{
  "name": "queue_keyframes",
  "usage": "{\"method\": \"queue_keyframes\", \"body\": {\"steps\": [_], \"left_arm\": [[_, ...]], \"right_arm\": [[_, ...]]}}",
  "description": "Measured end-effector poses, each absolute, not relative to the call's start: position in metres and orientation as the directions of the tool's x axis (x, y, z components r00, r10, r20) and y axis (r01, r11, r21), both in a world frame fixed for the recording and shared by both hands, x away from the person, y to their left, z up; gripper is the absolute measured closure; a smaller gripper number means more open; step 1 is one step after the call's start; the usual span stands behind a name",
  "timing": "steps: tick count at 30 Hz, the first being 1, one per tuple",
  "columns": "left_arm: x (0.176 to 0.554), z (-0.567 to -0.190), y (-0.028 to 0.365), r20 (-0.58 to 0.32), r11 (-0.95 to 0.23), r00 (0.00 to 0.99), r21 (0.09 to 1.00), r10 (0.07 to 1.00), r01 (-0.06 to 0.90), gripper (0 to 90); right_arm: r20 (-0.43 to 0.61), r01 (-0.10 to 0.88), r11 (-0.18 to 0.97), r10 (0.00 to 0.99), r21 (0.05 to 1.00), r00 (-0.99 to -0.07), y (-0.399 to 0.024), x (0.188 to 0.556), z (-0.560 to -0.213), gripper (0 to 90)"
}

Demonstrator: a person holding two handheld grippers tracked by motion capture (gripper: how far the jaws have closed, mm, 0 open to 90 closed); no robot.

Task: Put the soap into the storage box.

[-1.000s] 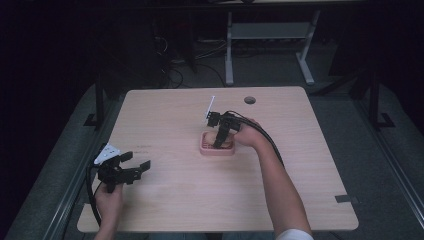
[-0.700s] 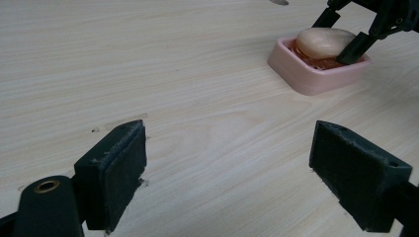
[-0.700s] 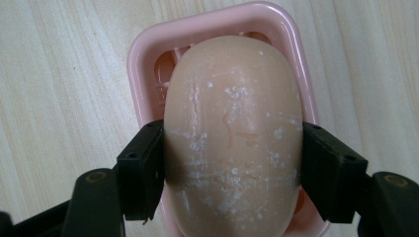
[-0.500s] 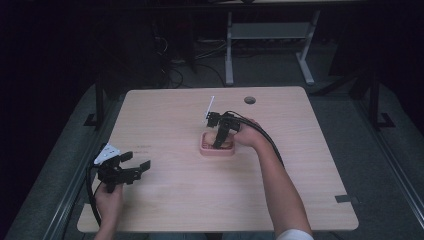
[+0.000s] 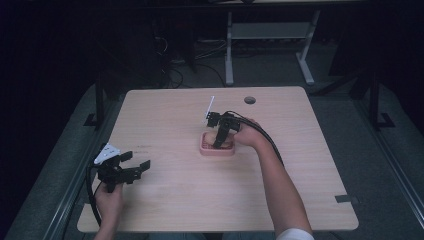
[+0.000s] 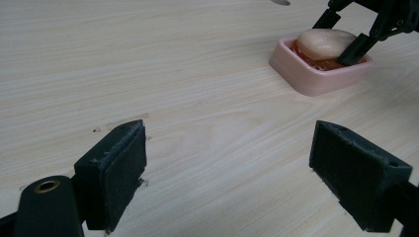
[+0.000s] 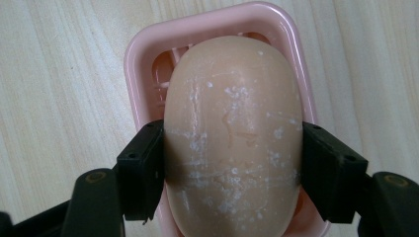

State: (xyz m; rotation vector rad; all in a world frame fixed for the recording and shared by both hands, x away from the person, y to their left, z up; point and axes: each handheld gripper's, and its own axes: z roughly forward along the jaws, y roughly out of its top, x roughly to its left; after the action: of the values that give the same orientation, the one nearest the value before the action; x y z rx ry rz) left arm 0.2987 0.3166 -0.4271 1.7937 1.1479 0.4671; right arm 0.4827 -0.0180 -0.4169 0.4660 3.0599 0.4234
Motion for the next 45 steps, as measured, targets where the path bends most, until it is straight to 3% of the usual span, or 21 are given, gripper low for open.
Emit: {"method": "queue_keyframes", "body": {"steps": [17,22,45], "left_arm": [[0.302,-0.428,0.314,-0.154,-0.138,0.492,0.851,0.857,0.507,14.2],[0.302,-0.428,0.315,-0.153,-0.136,0.490,0.852,0.858,0.506,14.2],[0.300,-0.428,0.315,-0.152,-0.144,0.494,0.848,0.856,0.511,14.2]], "right_arm": [[0.027,0.295,0.920,0.298,0.257,-0.954,-0.020,0.482,-0.419,31.3],[0.037,0.299,0.901,0.303,0.313,-0.952,-0.021,0.483,-0.411,29.7],[0.070,0.344,0.872,0.342,0.348,-0.937,-0.037,0.476,-0.400,25.8]]}}
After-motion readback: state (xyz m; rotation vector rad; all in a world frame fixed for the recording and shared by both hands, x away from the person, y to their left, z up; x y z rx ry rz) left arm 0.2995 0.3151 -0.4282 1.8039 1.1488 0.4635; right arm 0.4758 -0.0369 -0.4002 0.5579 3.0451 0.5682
